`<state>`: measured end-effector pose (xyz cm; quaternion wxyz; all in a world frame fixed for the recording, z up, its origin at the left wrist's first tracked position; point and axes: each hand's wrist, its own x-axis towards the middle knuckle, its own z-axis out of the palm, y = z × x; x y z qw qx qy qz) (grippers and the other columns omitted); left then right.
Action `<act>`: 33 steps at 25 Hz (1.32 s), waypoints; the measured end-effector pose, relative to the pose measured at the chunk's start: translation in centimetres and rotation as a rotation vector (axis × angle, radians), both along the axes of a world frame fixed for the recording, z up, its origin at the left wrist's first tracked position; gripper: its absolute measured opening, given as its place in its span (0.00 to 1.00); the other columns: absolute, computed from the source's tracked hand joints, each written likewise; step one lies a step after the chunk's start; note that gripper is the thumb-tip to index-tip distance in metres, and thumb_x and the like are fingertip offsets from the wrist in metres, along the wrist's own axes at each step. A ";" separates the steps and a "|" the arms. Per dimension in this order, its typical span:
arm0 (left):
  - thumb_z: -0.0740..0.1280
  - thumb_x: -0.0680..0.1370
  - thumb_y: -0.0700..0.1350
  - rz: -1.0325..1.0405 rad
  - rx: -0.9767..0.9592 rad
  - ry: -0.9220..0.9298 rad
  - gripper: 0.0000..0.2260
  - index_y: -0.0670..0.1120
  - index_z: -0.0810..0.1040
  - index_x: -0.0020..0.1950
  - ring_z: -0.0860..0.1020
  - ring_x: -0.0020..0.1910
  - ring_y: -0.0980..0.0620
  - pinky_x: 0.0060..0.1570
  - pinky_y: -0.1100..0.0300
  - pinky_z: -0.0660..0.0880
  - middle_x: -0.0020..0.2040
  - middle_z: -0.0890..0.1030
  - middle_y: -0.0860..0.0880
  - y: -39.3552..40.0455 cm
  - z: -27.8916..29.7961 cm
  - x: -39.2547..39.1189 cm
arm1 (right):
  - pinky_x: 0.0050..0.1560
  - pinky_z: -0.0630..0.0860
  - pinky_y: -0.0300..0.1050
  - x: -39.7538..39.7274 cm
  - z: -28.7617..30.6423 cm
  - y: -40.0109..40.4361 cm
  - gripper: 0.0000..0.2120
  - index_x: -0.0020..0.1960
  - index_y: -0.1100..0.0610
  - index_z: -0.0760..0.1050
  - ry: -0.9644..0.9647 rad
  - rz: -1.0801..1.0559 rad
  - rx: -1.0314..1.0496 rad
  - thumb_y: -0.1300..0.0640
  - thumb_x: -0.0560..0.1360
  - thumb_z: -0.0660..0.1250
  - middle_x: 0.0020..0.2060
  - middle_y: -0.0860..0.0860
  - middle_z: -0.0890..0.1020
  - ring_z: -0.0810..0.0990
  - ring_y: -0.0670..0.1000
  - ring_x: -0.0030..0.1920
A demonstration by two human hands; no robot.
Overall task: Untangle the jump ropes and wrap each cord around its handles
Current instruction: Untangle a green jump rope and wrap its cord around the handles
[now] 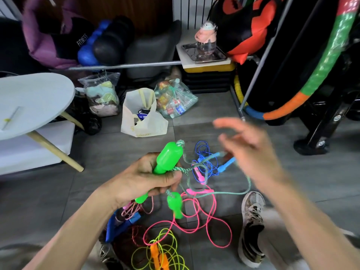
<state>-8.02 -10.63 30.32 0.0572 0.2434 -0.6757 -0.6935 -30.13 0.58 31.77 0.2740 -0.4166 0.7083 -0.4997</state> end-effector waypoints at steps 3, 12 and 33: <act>0.71 0.73 0.46 0.026 -0.012 0.001 0.10 0.41 0.75 0.43 0.71 0.28 0.55 0.23 0.65 0.63 0.33 0.78 0.47 0.0 -0.2 -0.4 | 0.43 0.81 0.52 4.5 -1.0 -0.5 0.11 0.58 0.49 0.77 -0.275 0.541 0.293 0.58 0.78 0.67 0.47 0.54 0.84 0.82 0.52 0.40; 0.72 0.69 0.62 -0.122 -0.114 -0.062 0.15 0.51 0.80 0.41 0.77 0.33 0.49 0.27 0.62 0.68 0.41 0.82 0.37 -0.6 0.1 0.3 | 0.37 0.69 0.43 1.4 0.6 0.2 0.13 0.34 0.50 0.76 -0.163 0.586 0.363 0.44 0.67 0.76 0.30 0.47 0.77 0.76 0.48 0.33; 0.72 0.74 0.56 0.320 -0.437 -0.288 0.13 0.46 0.81 0.42 0.74 0.25 0.62 0.27 0.65 0.71 0.31 0.80 0.49 0.5 -1.0 -0.9 | 0.34 0.76 0.48 -3.4 2.1 1.0 0.11 0.39 0.55 0.75 -0.130 -0.548 -0.100 0.50 0.77 0.65 0.31 0.49 0.82 0.76 0.52 0.29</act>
